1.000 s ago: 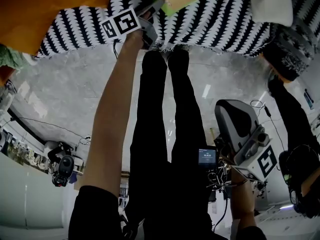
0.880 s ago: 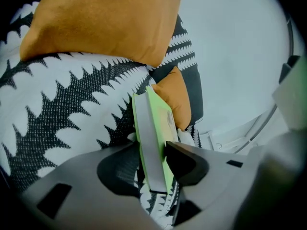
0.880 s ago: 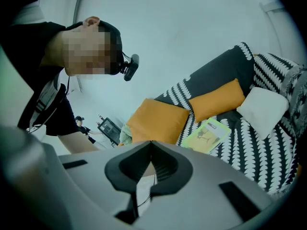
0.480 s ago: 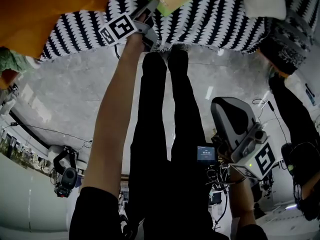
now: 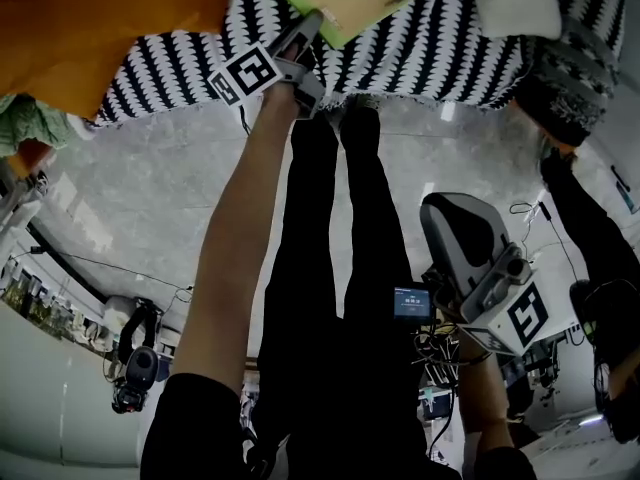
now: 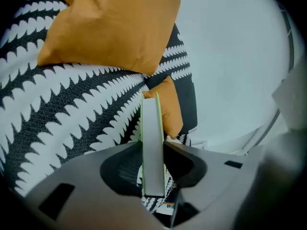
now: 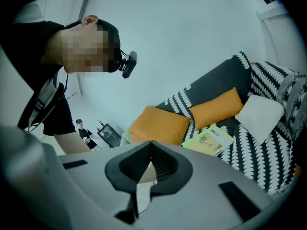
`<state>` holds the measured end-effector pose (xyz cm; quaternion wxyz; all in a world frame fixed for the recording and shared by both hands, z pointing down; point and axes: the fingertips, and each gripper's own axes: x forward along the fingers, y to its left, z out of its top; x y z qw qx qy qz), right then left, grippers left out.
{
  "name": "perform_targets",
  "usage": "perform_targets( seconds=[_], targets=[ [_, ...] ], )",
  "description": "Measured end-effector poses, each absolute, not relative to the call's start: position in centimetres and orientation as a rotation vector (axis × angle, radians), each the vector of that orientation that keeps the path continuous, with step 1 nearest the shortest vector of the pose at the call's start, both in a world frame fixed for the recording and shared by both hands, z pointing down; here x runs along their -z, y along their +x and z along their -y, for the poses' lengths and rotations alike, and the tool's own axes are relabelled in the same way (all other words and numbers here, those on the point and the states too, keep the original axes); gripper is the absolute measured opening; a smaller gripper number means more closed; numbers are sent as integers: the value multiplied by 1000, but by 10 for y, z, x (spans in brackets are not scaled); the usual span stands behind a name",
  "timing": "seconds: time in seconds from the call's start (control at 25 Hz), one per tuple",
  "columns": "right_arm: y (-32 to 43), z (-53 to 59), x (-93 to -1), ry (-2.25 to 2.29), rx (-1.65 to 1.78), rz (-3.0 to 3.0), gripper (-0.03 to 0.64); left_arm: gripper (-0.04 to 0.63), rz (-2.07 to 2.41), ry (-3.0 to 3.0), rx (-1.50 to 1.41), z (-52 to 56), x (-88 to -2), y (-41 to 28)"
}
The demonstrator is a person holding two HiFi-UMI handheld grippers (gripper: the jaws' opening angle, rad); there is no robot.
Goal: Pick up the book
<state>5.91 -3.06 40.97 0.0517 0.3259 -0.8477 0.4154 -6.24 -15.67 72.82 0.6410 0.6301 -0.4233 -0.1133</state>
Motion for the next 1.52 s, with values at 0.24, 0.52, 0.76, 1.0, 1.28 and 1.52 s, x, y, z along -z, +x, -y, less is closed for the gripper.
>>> perform_targets(
  seconds=[0.24,0.52,0.76,1.0,1.28,1.52],
  targets=[
    [63,32,-394,1021,-1237,2591,17,146,952,1394,317,153,-708,-60],
    [80,28,-386,1060,-1205,2608,17,146,948,1364,377,143,-694,-53],
    [84,36,-344,1065,-1145,2643,17,146,949,1367,440,159,-632,-49],
    [76,40,-308,1077,-1064,2697,17,146,943,1376,452,160,-576,-47],
    [95,53,-262,1096,-940,2768,17,146,932,1429,502,169,-484,-14],
    [74,58,-230,1055,-873,2826,17,146,900,1429,577,166,-417,-5]
  ],
)
